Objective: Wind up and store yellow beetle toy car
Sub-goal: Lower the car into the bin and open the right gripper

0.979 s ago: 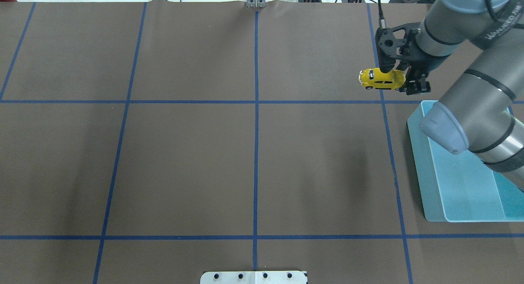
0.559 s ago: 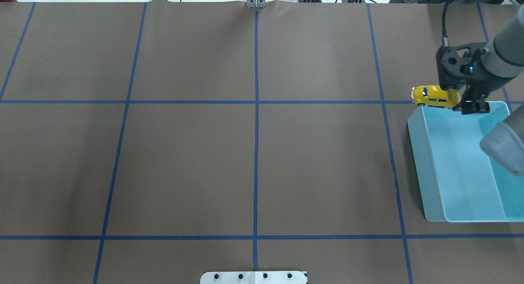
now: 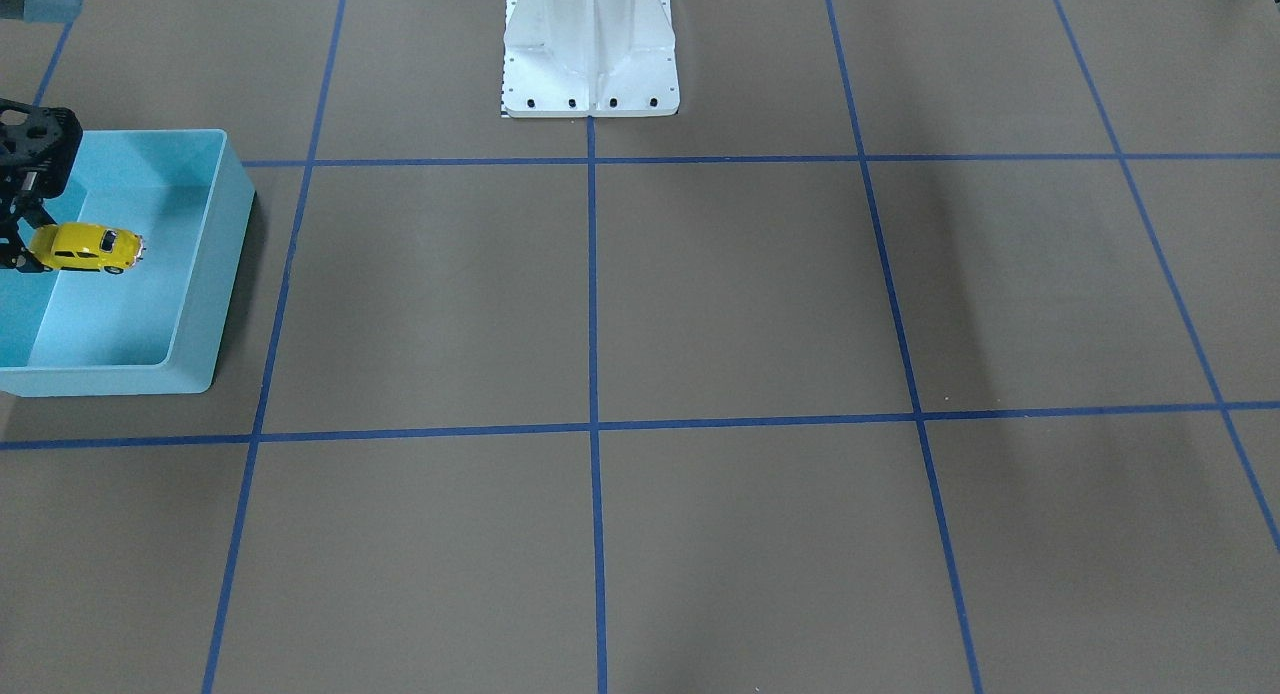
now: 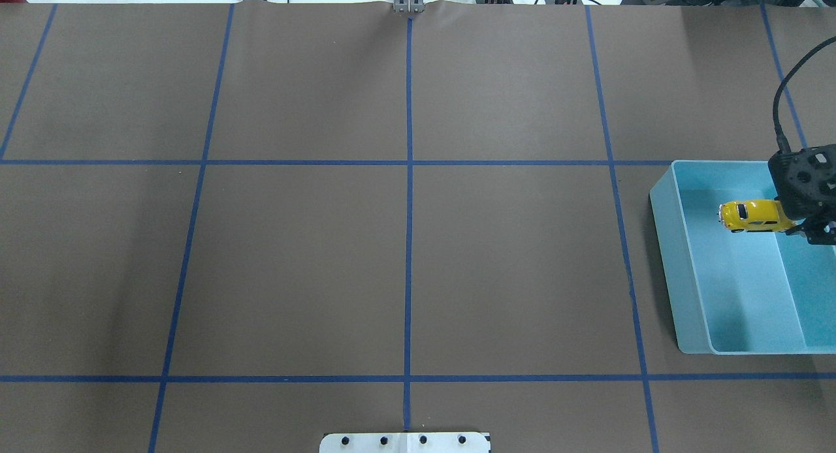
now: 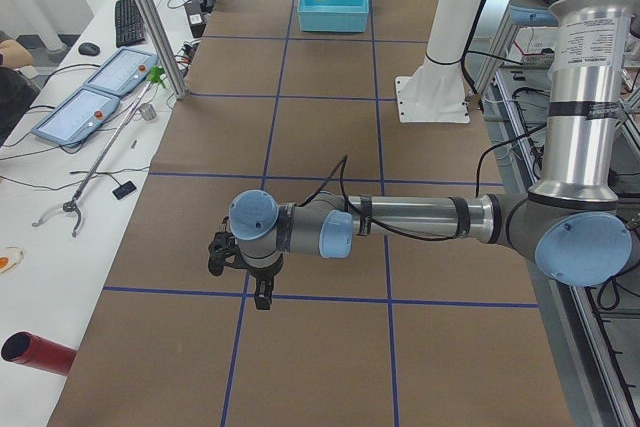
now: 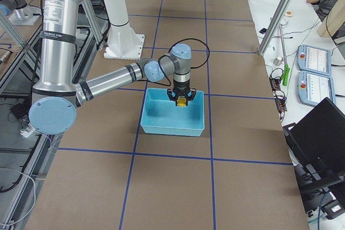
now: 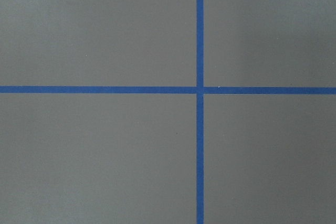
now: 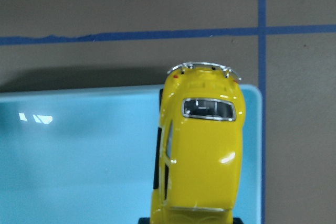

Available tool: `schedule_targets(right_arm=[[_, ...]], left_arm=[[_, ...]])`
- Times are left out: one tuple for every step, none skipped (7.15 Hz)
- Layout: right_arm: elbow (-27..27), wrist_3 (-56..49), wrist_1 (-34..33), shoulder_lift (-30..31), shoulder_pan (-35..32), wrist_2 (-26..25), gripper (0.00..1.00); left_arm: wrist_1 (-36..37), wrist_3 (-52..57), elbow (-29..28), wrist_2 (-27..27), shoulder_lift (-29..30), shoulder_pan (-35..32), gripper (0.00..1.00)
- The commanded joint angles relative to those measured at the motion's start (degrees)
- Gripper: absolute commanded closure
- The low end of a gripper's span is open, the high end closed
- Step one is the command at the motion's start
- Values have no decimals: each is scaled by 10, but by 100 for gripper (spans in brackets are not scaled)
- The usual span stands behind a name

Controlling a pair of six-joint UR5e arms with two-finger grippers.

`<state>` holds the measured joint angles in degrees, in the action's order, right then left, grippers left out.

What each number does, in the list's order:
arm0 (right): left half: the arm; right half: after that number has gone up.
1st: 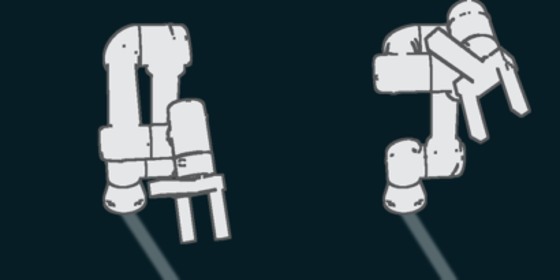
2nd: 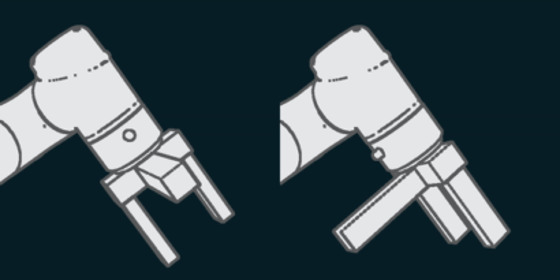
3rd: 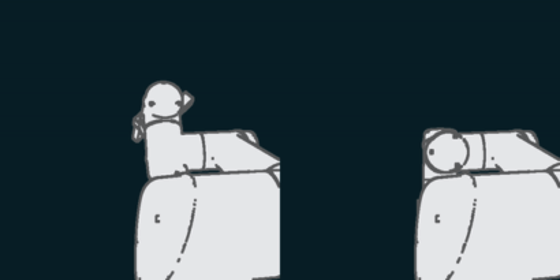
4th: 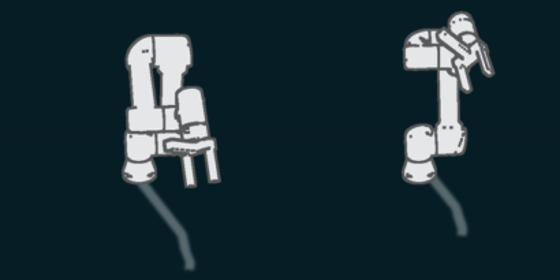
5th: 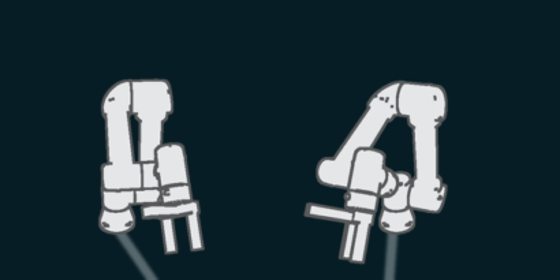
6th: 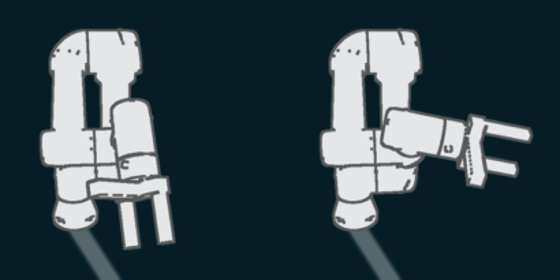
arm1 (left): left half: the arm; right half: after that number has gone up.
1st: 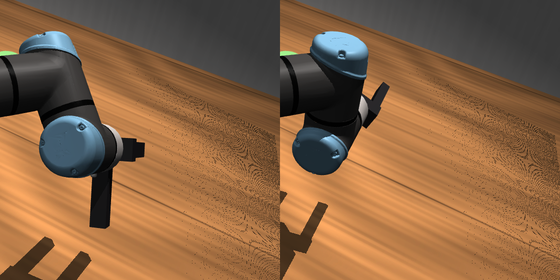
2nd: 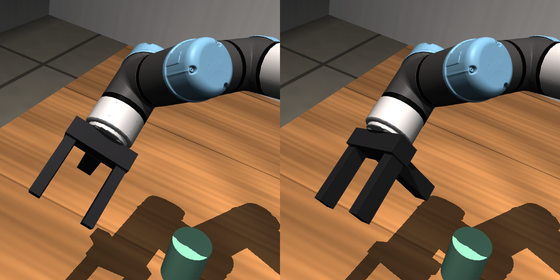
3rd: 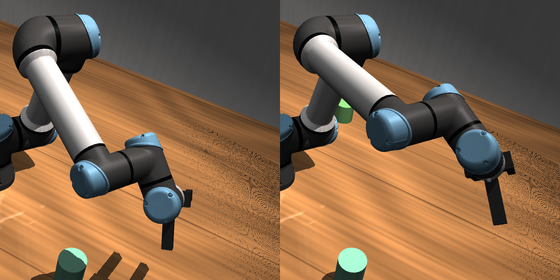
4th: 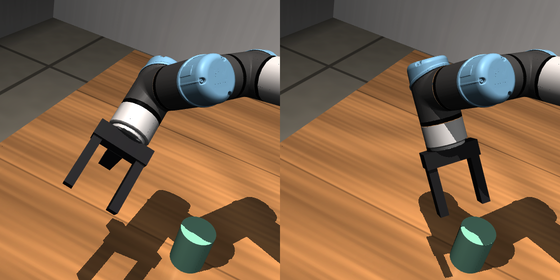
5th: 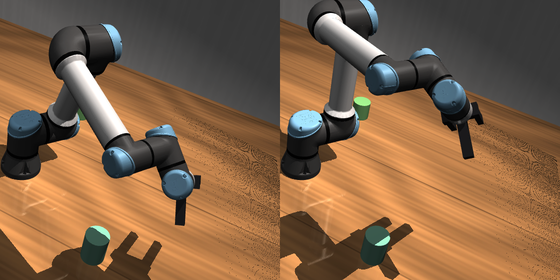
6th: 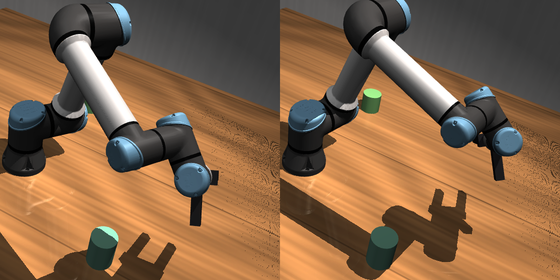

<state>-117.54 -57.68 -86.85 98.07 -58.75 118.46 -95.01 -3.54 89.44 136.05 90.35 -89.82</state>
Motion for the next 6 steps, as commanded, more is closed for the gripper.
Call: schedule_targets(right_arm=[[3, -52, 12, 11, 1, 23, 82], [3, -50, 12, 11, 1, 25, 56], [6, -50, 12, 11, 1, 30, 11], [9, -50, 12, 11, 1, 45, 0], [9, -50, 12, 10, 1, 45, 0], [9, -50, 12, 10, 1, 45, 0]], left_arm=[[0, -1, -1, 0, 0, 0, 0], [0, 0, -1, 0, 0, 0, 0], [0, 0, -1, 0, 0, 0, 0], [0, -1, -1, 0, 0, 0, 0], [0, -1, -1, 0, 0, 0, 0], [0, 0, -1, 0, 0, 0, 0]])
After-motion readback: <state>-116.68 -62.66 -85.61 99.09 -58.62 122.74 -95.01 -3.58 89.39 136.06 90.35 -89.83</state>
